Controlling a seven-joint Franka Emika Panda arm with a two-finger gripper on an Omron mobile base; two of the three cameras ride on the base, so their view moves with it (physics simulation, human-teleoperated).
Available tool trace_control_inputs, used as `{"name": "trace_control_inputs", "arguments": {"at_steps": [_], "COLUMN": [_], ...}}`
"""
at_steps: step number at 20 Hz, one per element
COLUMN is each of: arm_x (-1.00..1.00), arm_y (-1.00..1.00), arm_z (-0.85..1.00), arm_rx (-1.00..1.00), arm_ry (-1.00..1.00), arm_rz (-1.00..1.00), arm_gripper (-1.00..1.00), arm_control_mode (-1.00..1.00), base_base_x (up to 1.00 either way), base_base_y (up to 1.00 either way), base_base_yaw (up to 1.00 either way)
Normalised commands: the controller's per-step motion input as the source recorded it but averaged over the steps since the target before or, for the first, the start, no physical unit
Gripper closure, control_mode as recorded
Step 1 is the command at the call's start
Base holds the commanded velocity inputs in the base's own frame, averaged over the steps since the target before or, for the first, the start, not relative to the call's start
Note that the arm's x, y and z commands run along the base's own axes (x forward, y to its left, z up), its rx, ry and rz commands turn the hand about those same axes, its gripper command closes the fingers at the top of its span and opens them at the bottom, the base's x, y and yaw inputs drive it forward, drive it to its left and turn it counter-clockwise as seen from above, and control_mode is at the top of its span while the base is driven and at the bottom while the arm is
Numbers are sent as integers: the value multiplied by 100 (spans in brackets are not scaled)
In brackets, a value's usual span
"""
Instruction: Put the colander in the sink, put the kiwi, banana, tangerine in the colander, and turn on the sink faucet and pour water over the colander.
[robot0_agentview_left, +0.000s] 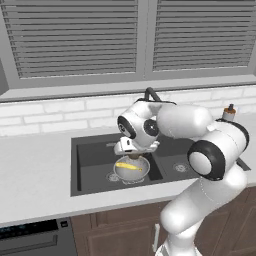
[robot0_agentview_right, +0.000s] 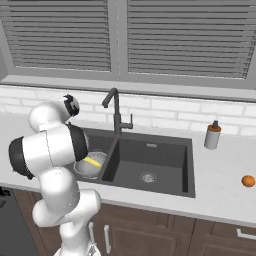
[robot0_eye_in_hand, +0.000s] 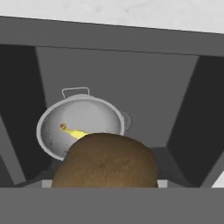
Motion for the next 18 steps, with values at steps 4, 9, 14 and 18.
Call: {"name": "trace_control_inputs", "arguments": {"at_steps": [4,9,14,18], "arm_x": [7,18,38,48], "arm_y": [1,0,2,5], "arm_z": [0,-2,-6,-19], "arm_rx": [-12,-10,-12,-14], "arm_ry": [27,23,28,29], "arm_rz": [-17,-16,-11,-4], "arm_gripper": [100,100,100,100], "arm_control_mode": [-100,-100,-100,-100], "base_base_x": [0,0,0,0], "base_base_y": [0,0,0,0], "base_base_yaw": [0,0,0,0]}}
